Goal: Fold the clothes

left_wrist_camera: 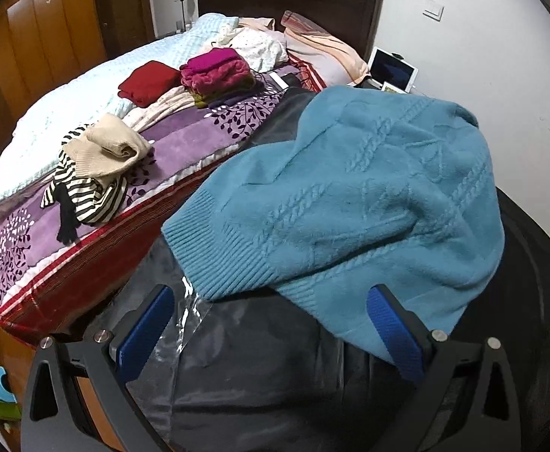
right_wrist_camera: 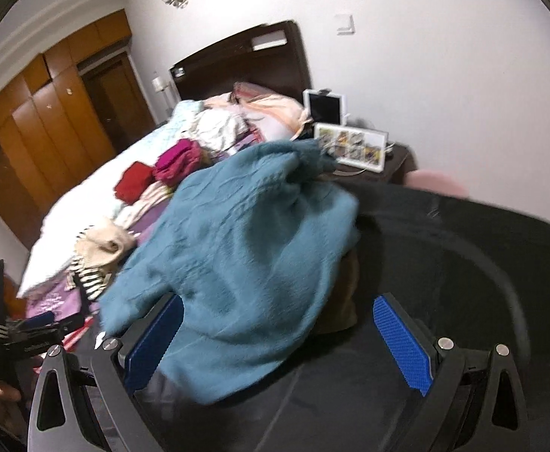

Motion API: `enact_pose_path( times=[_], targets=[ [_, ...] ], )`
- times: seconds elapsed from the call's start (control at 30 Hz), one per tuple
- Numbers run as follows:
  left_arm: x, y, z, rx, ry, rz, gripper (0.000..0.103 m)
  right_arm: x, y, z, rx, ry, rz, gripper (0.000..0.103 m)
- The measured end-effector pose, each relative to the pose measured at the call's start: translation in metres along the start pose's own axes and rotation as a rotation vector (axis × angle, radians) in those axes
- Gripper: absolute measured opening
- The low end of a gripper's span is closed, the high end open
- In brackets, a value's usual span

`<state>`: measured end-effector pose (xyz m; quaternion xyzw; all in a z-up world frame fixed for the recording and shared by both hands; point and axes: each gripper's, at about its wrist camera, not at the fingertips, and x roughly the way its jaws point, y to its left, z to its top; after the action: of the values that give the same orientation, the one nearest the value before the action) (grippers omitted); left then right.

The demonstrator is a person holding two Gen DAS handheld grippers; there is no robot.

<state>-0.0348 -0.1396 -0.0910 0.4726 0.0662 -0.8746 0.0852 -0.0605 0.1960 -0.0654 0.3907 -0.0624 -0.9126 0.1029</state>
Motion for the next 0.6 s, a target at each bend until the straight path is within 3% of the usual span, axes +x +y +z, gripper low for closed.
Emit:
enact_pose_path(
  times=[0.27,0.6],
  targets=[
    [0.007,-0.042,0.026,0.124,-0.019,-0.027,0.103,-0.029,0.0,0.015,0.027,-0.074,0.028,0.102],
    [0.006,-0.088,0.04,0.217,-0.026,-0.091,0.103,-0.098,0.001,0.019,0.02,-0.255,0.003,0.102]
  ],
)
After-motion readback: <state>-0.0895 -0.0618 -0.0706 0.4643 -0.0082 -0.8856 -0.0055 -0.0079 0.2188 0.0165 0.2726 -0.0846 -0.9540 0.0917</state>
